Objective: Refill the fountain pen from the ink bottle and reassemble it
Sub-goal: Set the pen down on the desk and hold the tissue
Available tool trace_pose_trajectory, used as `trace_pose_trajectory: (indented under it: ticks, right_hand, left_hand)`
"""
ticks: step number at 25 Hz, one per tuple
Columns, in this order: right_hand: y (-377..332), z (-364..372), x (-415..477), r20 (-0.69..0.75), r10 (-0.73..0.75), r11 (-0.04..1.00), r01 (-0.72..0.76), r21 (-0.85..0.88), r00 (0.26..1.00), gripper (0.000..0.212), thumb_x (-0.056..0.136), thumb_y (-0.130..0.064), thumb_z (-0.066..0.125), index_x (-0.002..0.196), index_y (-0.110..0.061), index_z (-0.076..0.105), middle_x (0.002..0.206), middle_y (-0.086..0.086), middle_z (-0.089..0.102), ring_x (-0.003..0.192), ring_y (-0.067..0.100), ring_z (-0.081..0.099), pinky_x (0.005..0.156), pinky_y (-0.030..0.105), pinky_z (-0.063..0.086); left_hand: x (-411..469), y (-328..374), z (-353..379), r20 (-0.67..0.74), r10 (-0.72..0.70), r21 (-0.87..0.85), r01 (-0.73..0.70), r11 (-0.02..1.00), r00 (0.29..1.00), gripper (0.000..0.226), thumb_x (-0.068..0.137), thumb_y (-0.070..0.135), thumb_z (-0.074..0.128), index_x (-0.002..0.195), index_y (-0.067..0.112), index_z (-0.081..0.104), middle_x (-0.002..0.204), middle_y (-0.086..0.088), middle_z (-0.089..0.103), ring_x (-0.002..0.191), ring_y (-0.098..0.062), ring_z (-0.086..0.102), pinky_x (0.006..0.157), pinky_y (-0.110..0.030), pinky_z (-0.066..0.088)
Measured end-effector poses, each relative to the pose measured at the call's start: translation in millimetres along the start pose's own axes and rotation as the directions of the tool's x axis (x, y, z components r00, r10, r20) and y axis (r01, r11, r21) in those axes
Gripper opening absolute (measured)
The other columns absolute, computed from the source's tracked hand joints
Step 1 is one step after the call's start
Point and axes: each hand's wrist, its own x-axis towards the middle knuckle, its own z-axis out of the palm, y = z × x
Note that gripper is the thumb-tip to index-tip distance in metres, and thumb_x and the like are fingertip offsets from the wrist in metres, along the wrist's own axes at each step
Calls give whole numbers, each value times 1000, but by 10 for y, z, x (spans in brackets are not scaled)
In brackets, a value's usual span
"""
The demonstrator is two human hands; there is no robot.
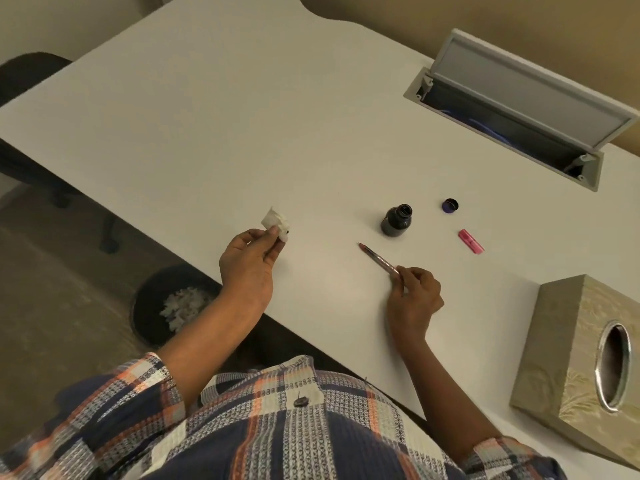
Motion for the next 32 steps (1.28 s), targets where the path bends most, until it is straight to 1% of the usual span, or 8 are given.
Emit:
trace_pose_trajectory:
  ticks: [4,8,14,21,25,28,30,32]
  right_hand:
    - [0,-22,-23,14,16,1000,-16,-16,1000,21,88,-11,64,107,-14,72,108,6,61,107,27,51,92,34,23]
    - [10,-26,-17,23,15,999,-14,-35,1000,23,89,-14,62,110,-14,70,110,6,59,109,26,50,93,34,23]
    - [-18,-31,6,67,31,998,-28,-56,997,30,89,-17,62,118,-13,65,117,5,56,113,25,48,96,36,23]
    - [17,-25,8,64,24,998,-20,-66,998,31,89,-18,61,119,-12,64,117,5,56,112,24,48,99,42,29]
    - [25,-17,2,59,22,998,-19,-53,998,33,87,-17,63,120,-12,63,118,6,55,113,25,48,99,40,28]
    - [20,-65,-17,39,76,997,-77,21,996,41,84,-18,67,124,-11,59,122,10,52,117,26,47,101,37,28]
    - [-33,-119,-41,-51,32,996,-27,82,998,41,83,-17,68,122,-8,59,118,14,53,115,27,48,101,35,30]
    - [-192,-158,-53,-147,-112,985,129,114,983,33,84,-16,66,115,-6,62,110,15,56,108,27,52,98,30,32]
  left_hand:
    - [55,-47,33,-19,-21,-11,20,1000,1000,26,79,-6,68,71,10,50,85,-12,65,87,-25,70,78,-29,57]
    - [81,-39,28,-32,-22,-13,22,1000,999,25,78,-6,69,73,11,51,85,-11,65,88,-25,69,79,-28,57]
    - [84,-70,-18,-49,-27,-21,26,999,998,25,77,-5,70,73,11,51,85,-11,65,87,-24,68,74,-25,56]
    - [55,-93,-44,-47,-39,-22,37,999,998,24,77,-4,70,74,11,52,90,-12,65,91,-25,69,78,-26,56]
    - [51,-97,-47,-44,-38,-19,38,999,998,24,77,-3,70,75,11,52,92,-13,65,94,-26,68,77,-26,57]
    - [39,-95,-44,-33,-39,-18,38,999,999,24,77,-3,70,75,11,51,92,-12,65,92,-25,69,77,-25,57]
    - [37,-83,-39,-26,-33,-23,32,999,999,24,77,-3,70,75,11,51,91,-12,65,88,-23,69,74,-24,56]
    - [50,-50,-51,-23,-37,-44,36,998,999,23,77,-3,70,80,11,51,92,-12,65,87,-22,69,73,-23,56]
